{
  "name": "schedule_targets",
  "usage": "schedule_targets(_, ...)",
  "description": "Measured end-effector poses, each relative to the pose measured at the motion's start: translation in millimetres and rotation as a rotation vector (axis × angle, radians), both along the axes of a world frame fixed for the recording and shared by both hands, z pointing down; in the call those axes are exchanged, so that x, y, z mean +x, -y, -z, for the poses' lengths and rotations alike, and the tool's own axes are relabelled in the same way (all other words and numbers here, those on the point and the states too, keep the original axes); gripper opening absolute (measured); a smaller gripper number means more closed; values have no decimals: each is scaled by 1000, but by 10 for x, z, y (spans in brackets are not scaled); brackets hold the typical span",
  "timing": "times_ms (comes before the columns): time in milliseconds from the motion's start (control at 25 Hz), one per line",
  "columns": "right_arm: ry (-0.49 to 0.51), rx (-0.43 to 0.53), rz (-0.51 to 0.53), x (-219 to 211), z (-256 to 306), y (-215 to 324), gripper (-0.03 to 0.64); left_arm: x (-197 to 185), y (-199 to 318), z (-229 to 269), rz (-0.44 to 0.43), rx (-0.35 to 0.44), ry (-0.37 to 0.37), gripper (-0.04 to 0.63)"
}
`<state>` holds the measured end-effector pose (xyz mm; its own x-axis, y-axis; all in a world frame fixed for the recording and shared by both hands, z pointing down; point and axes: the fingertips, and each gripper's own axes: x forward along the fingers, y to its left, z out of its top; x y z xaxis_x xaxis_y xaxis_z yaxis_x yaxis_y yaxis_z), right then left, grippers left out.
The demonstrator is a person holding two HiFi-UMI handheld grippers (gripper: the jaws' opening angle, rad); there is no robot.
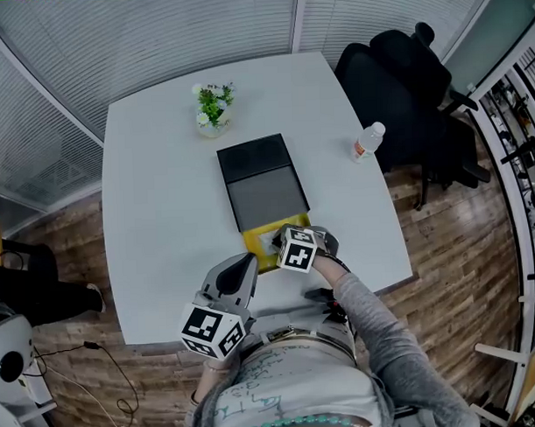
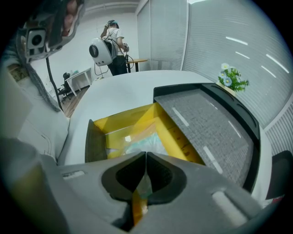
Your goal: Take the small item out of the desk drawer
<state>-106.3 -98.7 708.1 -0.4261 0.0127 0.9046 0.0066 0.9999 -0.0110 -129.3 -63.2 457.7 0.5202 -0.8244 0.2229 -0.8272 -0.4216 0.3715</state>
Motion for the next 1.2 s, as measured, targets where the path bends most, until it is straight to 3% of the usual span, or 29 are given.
schedule_targets(1200, 35, 18, 5, -4, 89, -38, 5, 120, -128, 54, -38, -4, 12, -2)
